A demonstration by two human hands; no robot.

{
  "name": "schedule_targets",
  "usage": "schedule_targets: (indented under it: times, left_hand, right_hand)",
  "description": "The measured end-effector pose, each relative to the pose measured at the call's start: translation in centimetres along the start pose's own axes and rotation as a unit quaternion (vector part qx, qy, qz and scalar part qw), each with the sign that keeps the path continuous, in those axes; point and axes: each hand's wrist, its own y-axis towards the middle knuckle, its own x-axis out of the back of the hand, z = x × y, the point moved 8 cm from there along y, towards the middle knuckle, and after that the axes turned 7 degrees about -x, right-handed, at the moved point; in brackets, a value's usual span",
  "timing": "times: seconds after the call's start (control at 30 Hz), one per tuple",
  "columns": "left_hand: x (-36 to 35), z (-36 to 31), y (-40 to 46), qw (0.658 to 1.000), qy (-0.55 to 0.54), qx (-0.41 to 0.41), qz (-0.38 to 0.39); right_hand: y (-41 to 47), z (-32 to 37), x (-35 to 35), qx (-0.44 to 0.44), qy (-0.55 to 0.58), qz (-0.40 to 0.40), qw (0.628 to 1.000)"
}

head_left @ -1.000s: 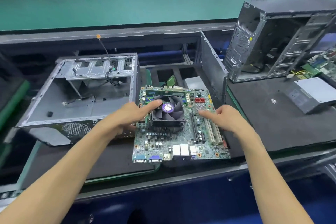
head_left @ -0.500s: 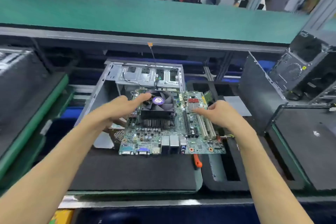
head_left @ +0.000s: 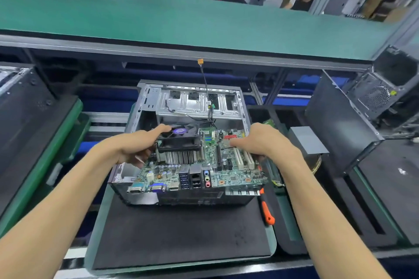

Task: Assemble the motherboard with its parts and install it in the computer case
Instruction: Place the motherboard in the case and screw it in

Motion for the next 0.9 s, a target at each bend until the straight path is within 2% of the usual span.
schedule_targets:
  times: [0.17,0.4,0.67,0.9]
  left_hand:
    - [1.2,0.3,0.8,1.0,0.013,0.013,0.009]
    - [-0.5,1.5,3.1,0.997,0.026,0.044,0.063]
    - [-2.3,2.6,5.5,0.995,0.005,0.071,0.076]
    - [-2.7,2.5,7.3,0.994,0.017,0.074,0.083]
  right_hand:
    - [0.7,1.8,-1.1,0.029,-0.001,0.02,0.999]
    - [1.0,2.7,-4.1,0.049,-0.074,0.123,0.988]
    - [1.6,3.8,-5.8,0.041,-0.114,0.172,0.978]
    - [1.8,4.3,-8.2,0.0,-0.13,0.216,0.968]
